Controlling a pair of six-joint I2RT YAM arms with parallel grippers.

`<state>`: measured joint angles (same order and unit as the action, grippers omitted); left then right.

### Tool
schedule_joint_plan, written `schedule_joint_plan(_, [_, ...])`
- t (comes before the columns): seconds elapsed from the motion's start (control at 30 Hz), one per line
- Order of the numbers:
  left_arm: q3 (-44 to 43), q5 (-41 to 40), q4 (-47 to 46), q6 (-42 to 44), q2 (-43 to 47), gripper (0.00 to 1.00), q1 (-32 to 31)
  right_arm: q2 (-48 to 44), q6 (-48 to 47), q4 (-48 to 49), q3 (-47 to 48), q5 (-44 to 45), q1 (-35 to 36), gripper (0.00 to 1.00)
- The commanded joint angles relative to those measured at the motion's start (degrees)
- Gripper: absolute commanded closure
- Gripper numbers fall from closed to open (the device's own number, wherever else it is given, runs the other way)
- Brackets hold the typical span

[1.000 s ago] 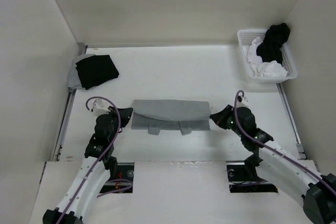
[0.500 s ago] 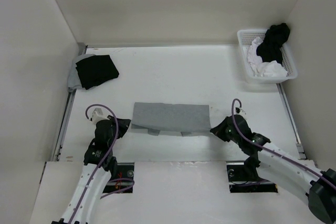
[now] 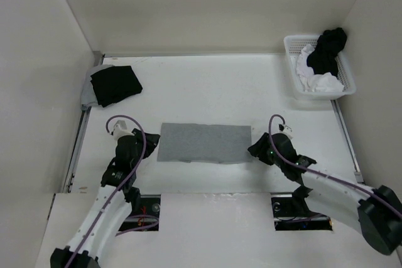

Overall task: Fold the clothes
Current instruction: Fold the tank top

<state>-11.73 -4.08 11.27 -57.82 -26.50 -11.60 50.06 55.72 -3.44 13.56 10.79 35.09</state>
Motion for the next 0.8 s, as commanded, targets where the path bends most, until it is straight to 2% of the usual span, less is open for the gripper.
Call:
schedule_joint_plan(0.0, [-1.98, -1.37, -11.34, -0.01, -6.09, 0.74, -5.22, 7.49, -4.22, 11.95, 1.64, -3.74, -4.45, 0.46])
schedule_joint_plan(0.1, [-1.99, -4.79, -15.04, -0.10, -8.56, 0.74, -9.96, 9.70, -3.08, 14.69, 1.82, -5.77, -5.78, 0.51])
schedule_joint_plan(0.2, [-2.16, -7.96, -17.76, -0.10, -10.58, 0.74, -13.66, 13.38, -2.02, 15.57, 2.87, -6.91, -5.78, 0.63])
schedule_joint_plan(0.4, [-2.25, -8.32, -23.83, -0.45, -15.15, 0.74, -15.34, 19.97, -0.97, 19.79, 4.71, -9.99, -6.04, 0.74])
schedule_joint_plan(0.5, [-2.25, -8.05, -26.29, -0.89, -17.09, 0.74, -15.95, 21.48, -0.88, 20.49, 5.16, -10.26, -7.27, 0.91])
schedule_joint_plan(0.53, [-2.25, -8.05, -26.91, -0.98, -17.61, 0.74, -16.30, 20.70, -0.71, 20.06, 4.72, -9.74, -7.71, 0.97])
schedule_joint_plan(0.57, [-2.25, -8.05, -27.43, -0.98, -18.05, 0.74, -16.57, 19.47, -0.70, 19.71, 4.28, -9.38, -7.80, 0.99])
schedule_joint_plan(0.63, [-2.16, -8.05, -28.58, -1.41, -19.02, 0.74, -17.27, 14.13, -0.70, 16.74, 3.05, -7.20, -8.24, 1.00])
schedule_joint_plan(0.77, [-2.25, -8.05, -31.83, -2.38, -22.53, 0.74, -19.55, 0.24, -3.07, 2.42, 5.06, 0.01, -7.98, 1.00])
